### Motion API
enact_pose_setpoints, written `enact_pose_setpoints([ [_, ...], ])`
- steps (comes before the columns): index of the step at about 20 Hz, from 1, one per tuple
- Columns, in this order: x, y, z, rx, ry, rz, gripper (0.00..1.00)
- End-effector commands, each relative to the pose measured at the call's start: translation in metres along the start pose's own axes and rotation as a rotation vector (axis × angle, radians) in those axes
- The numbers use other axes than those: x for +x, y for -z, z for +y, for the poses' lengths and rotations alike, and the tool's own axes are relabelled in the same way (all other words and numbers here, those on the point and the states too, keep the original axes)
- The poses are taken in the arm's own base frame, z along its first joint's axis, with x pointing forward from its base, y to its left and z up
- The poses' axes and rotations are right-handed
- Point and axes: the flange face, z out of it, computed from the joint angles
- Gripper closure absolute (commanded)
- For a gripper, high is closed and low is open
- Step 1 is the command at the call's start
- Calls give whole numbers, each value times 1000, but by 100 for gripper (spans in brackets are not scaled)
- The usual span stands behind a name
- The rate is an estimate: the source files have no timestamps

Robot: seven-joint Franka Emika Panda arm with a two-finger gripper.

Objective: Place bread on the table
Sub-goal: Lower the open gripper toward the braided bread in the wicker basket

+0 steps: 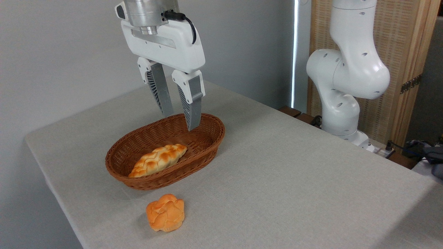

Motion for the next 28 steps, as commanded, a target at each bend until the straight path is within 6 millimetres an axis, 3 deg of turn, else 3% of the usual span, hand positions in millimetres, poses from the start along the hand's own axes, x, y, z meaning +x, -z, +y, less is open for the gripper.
enact_pose_setpoints([
  [1, -4, 1, 4, -5, 3, 24, 0],
  [12, 1, -4, 8, -44, 14, 62, 0],
  [17, 40, -35, 40, -26, 127, 126, 0],
  [21, 71, -70, 90, -26, 116, 136, 0],
  [24, 78, -93, 105, -22, 67, 114, 0],
  [26, 88, -124, 122, -14, 28, 108, 0],
  [28, 84, -140, 121, 45, -15, 64, 0],
])
